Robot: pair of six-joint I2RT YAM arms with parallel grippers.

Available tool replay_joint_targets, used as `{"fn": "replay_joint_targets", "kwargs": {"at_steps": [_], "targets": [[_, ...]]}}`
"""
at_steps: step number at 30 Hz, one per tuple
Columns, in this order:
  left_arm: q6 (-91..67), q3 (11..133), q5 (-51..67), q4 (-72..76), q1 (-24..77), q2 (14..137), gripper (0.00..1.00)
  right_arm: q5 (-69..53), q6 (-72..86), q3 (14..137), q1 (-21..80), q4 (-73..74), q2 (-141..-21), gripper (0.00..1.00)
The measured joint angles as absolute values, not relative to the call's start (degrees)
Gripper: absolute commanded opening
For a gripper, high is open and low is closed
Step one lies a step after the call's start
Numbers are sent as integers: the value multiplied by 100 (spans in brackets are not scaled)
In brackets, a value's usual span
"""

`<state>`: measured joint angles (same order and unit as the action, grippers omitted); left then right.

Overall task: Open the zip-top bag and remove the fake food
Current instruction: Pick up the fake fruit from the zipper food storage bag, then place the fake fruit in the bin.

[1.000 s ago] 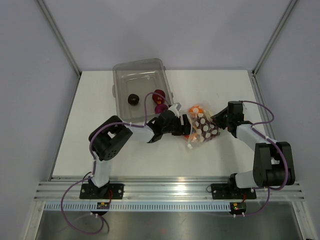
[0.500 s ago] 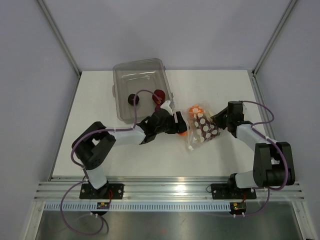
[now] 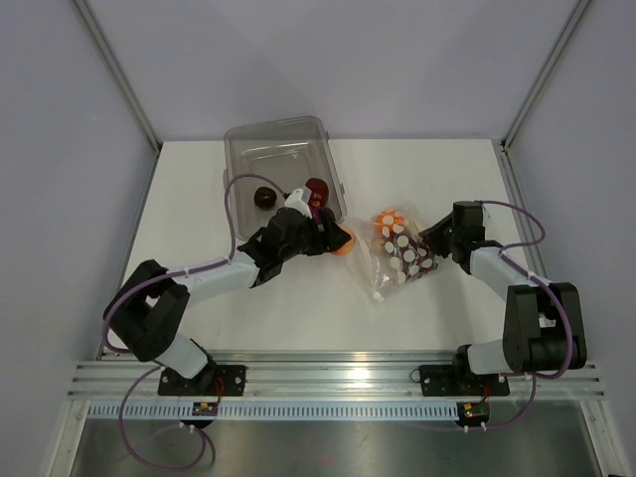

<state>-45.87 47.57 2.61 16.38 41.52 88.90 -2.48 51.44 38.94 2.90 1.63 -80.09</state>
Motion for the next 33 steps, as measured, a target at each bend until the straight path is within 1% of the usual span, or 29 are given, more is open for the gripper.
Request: {"fn": "replay_joint_targets", "kwargs": {"at_steps": [7, 13, 27, 33], "targets": [[-4523, 4464, 233, 1588, 3723, 8206, 54, -248, 5144, 3894, 290, 165, -8009, 31], [-4449, 4458, -16, 1514, 3454, 7922, 54, -248, 5144, 3894, 290, 165, -8009, 31], [-4180, 4670, -598, 869, 2788, 7902, 53, -250, 5144, 3892, 290, 165, -8007, 30], [-4069, 4866, -692, 718, 2460, 8084, 52, -252, 5144, 3892, 290, 165, -8003, 31]]}}
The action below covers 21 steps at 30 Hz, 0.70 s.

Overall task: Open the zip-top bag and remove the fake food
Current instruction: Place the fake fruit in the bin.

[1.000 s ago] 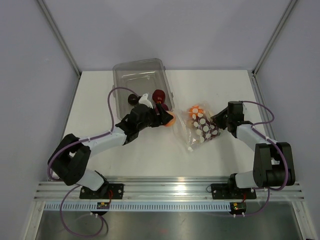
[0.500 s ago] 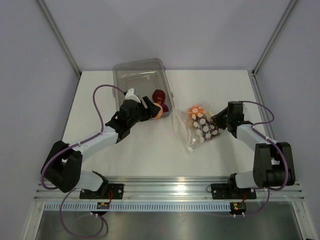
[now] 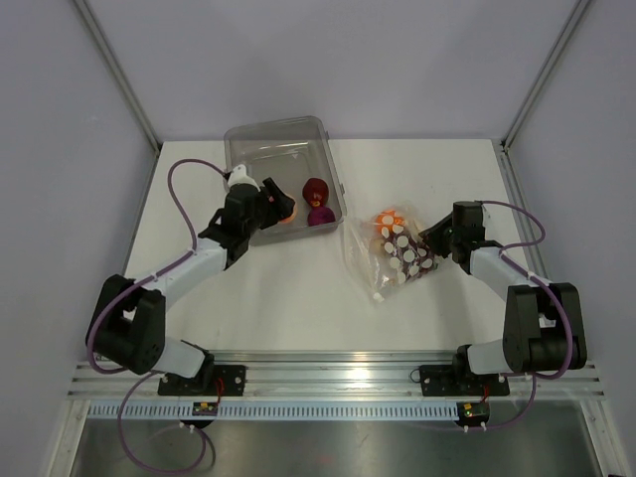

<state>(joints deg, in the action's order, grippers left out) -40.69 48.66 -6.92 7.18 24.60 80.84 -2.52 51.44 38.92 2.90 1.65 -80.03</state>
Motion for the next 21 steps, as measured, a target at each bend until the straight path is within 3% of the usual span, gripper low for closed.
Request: {"fn": "replay_joint_targets", "kwargs": {"at_steps": [21], "targets": [[-3933, 5907, -904, 187, 2248, 9474, 54, -261, 5146, 3854, 290, 158, -7977, 30]]}}
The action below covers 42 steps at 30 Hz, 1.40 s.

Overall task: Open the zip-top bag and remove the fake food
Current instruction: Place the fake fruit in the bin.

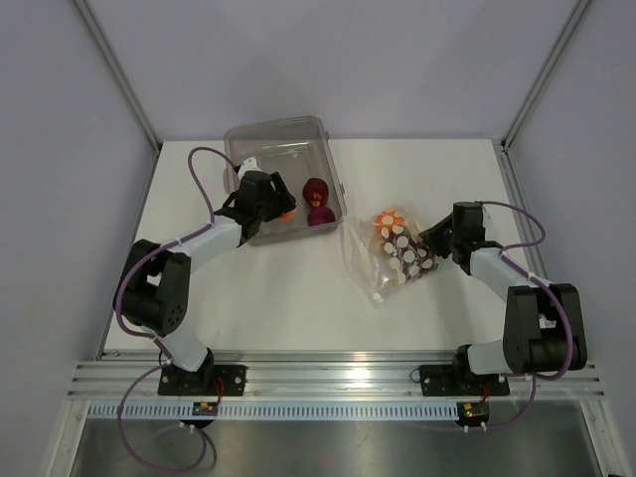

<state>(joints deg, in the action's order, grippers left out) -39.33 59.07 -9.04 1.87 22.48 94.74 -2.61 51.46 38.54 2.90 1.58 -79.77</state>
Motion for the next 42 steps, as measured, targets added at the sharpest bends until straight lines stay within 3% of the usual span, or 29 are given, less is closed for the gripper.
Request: {"fn": "replay_joint_targets", "kwargs": {"at_steps": [12, 13, 17, 28, 34, 42], "targets": [[-3837, 6200, -897, -45, 2228, 9730, 78, -263, 5146, 3854, 290, 158, -7977, 30], [-3835, 6222, -891, -45, 2217, 9743, 86, -263, 5144, 3854, 290, 158, -7977, 30], [-3791, 6272, -880, -80, 2187, 9762, 99, -261, 5144, 3854, 290, 161, -7972, 30], [-3938, 6047, -703, 176, 2032, 9657, 99, -261, 5144, 3852, 290, 169, -7964, 31], [-4125, 5107, -652, 593, 1981, 8759, 88, -261, 5144, 3837, 290, 174, -7950, 31], [-4504, 4528, -580, 1160, 2412, 7467, 85, -259, 5142, 3833, 290, 196, -7924, 31]]}}
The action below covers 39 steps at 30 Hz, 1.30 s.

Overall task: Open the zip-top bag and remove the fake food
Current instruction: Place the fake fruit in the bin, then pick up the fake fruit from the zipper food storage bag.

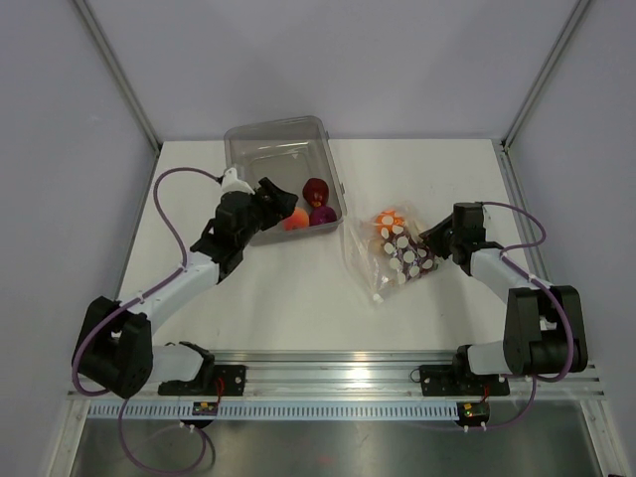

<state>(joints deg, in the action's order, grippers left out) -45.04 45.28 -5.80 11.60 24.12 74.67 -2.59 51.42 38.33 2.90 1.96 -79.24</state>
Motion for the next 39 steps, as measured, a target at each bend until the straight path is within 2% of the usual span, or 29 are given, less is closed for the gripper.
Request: {"fn": "replay_joint_targets", "kwargs": {"at_steps": [3, 6, 12, 23, 26, 31, 39], "targets": [[-4659, 4287, -421, 1369, 2700, 7330, 80, -257, 5142, 3830, 290, 222, -7900, 31], [-4888, 3881, -71, 1782, 2891, 7323, 70, -255, 5140, 3830, 290, 261, -7865, 31], [-5177, 3310, 502, 2390, 3013, 7487, 62, -252, 5140, 3828, 290, 290, -7797, 31], [-5269, 3253, 819, 3079, 3527, 7826, 50, -255, 5140, 3826, 290, 292, -7741, 31], [-5256, 3253, 821, 3183, 3699, 7911, 44, -257, 5140, 3826, 290, 292, -7723, 31], [-5266, 3269, 829, 3341, 3887, 8296, 40, -261, 5140, 3826, 290, 292, -7721, 31], [-5365, 3479, 952, 3448, 4023, 9056, 40, -261, 5137, 3826, 290, 290, -7721, 31]]}}
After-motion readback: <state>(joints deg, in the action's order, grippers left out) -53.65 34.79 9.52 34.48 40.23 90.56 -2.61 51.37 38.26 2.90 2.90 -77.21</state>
